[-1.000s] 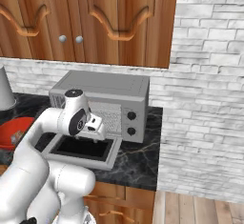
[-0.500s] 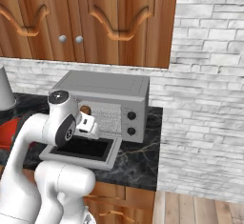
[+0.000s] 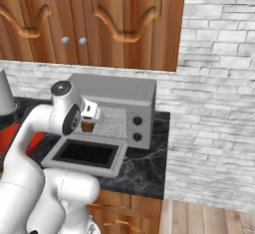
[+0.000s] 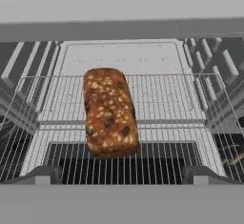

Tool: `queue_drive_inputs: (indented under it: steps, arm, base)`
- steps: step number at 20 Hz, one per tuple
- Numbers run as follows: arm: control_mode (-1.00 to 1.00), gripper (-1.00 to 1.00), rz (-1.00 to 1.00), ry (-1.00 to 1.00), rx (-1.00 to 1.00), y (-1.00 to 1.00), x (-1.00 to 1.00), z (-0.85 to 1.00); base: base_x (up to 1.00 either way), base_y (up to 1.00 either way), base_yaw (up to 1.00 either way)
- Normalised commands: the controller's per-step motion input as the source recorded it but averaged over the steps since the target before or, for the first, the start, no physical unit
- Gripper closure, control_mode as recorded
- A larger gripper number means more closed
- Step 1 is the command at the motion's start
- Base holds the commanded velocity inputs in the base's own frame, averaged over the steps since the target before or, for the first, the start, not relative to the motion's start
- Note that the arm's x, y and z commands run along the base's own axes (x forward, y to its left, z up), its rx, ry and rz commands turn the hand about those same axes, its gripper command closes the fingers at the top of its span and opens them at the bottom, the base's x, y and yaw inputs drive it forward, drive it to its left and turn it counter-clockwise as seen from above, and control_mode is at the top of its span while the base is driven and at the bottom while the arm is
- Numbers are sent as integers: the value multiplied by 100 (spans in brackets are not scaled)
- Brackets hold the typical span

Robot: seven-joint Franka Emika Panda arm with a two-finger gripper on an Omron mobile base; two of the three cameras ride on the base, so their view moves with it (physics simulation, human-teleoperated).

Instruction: Pick up the heated bread from the toaster oven and place it in the bowl. Then move the bread bowl to the dining counter.

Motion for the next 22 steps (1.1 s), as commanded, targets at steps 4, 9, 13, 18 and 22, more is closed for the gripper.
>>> queue_drive_inputs:
  steps: [4,9,13,18,22]
  arm:
    - [-100,-100,5,10,0,13,30,-13]
    - [-100,-100,3,6,0,9,30,-30]
    - [-100,-100,0,6,-2,0,15,-52]
    - [-100,-100,0,1,0,0,29,-40]
    - [-100,100,0,1,0,0,-11,-7]
  base:
    - [0,0,0]
    - [0,0,0]
    - [0,0,0]
    - [0,0,0]
    - [0,0,0]
